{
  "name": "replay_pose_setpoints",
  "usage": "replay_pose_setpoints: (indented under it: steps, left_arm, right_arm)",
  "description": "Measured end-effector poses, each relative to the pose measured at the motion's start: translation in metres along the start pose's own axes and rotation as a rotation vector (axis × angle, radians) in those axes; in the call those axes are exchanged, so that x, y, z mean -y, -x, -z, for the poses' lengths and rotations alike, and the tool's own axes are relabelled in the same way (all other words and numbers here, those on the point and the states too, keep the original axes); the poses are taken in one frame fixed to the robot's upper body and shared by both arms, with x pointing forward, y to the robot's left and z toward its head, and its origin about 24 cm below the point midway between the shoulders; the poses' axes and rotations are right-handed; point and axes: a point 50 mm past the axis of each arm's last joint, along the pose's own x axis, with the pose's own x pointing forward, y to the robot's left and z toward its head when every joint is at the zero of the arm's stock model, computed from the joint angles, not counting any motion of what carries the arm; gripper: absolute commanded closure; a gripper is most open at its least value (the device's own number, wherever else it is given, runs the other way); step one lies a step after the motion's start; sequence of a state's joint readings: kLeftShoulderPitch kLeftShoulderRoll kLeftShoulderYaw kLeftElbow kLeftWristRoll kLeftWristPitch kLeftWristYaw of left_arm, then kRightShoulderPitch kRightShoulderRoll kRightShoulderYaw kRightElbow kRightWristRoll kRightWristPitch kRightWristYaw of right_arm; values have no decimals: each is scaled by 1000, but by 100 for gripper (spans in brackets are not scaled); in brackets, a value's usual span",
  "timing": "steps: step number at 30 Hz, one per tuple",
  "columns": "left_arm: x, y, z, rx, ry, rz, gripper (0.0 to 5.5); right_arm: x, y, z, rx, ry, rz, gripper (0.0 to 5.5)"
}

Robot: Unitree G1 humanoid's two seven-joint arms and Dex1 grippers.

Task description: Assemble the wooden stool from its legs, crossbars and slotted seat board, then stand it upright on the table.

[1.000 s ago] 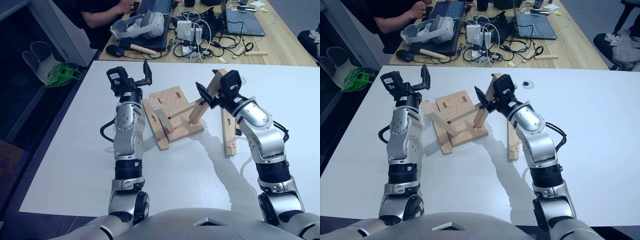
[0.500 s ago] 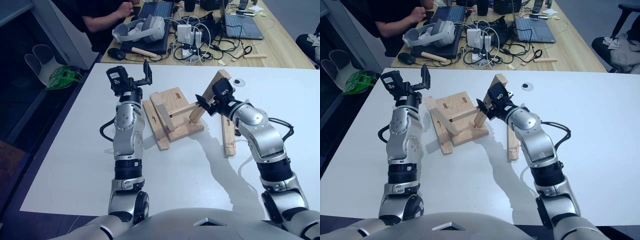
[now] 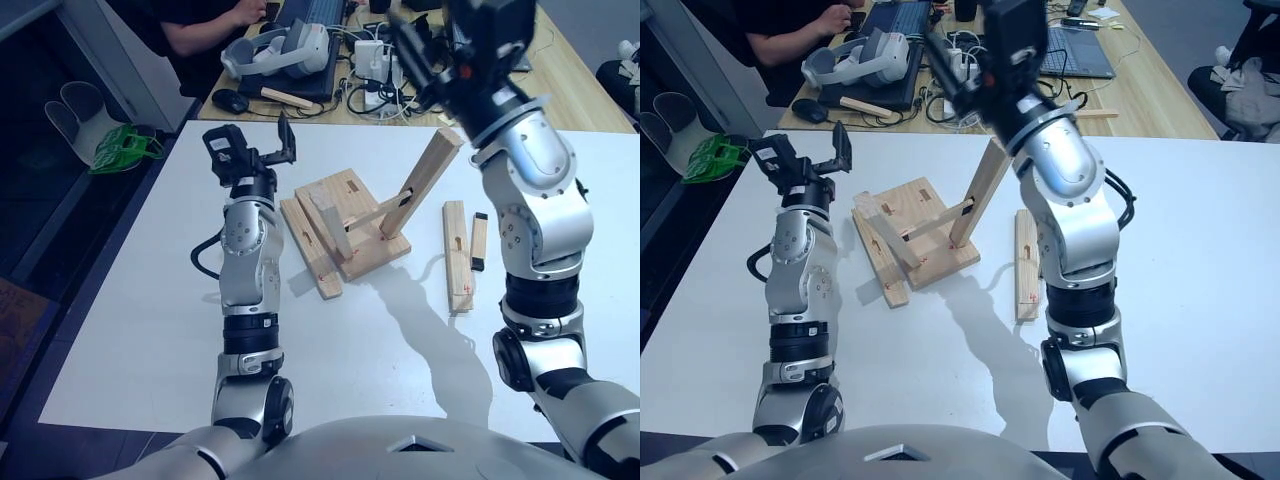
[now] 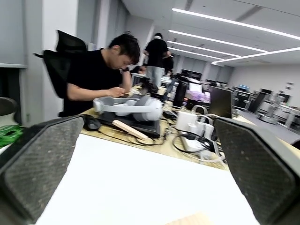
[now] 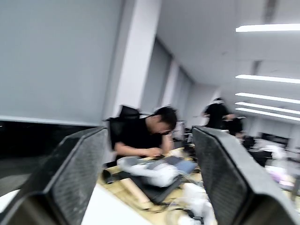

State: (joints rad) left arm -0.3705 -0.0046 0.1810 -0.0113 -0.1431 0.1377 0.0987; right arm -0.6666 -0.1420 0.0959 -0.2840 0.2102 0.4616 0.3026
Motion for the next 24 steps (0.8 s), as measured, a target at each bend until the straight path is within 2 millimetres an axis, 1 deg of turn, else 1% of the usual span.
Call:
replay_pose_setpoints:
  steps: [2, 3, 4, 5, 6, 7, 8, 11, 13, 15, 17, 19, 20, 22, 24]
  left_arm:
    - [-12, -1, -1, 5, 7, -93, 39]
    - [-20, -1, -2, 7, 10, -140, 39]
    - [-23, 0, -2, 6, 13, -161, 39]
    - [-23, 0, -2, 3, 15, -167, 39]
    - [-23, 0, -2, 1, 15, -167, 39]
    - [-23, 0, -2, 0, 15, -167, 39]
    - [-22, 0, -1, -4, 16, -164, 39]
    - [-22, 0, -1, -19, 18, -162, 39]
    - [-21, 1, -1, -23, 27, -159, 39]
    - [-20, 1, -1, -30, 34, -156, 39]
    - [-19, 1, 1, -40, 36, -150, 39]
    - [-16, 1, 2, -51, 46, -135, 39]
    - [-13, 1, 3, -54, 53, -124, 39]
    - [-7, 1, 5, -59, 65, -99, 39]
    - [-1, 2, 6, -65, 74, -76, 39]
  right_arm:
    - [-21, -2, 7, -62, -84, -98, 315]
    - [-33, 0, 19, -135, -135, -149, 335]
    - [-42, 6, 37, -246, -193, -181, 348]
    - [-50, 17, 61, -387, -249, -195, 371]
    - [-56, 30, 86, -537, -306, -198, 382]
    - [-60, 41, 105, -643, -366, -177, 407]
    - [-59, 40, 109, -667, -414, -148, 419]
    - [-55, 34, 117, -701, -536, -57, 478]
    - [-54, 33, 121, -712, -556, -25, 518]
    - [-54, 32, 121, -657, -552, -8, 547]
    - [-54, 31, 118, -561, -519, 18, 547]
    - [-43, 27, 106, -438, -444, 103, 547]
    - [-29, 19, 89, -332, -382, 164, 547]
    - [-1, -1, 45, -139, -261, 246, 547]
    - [27, -22, -11, 56, -160, 326, 547]
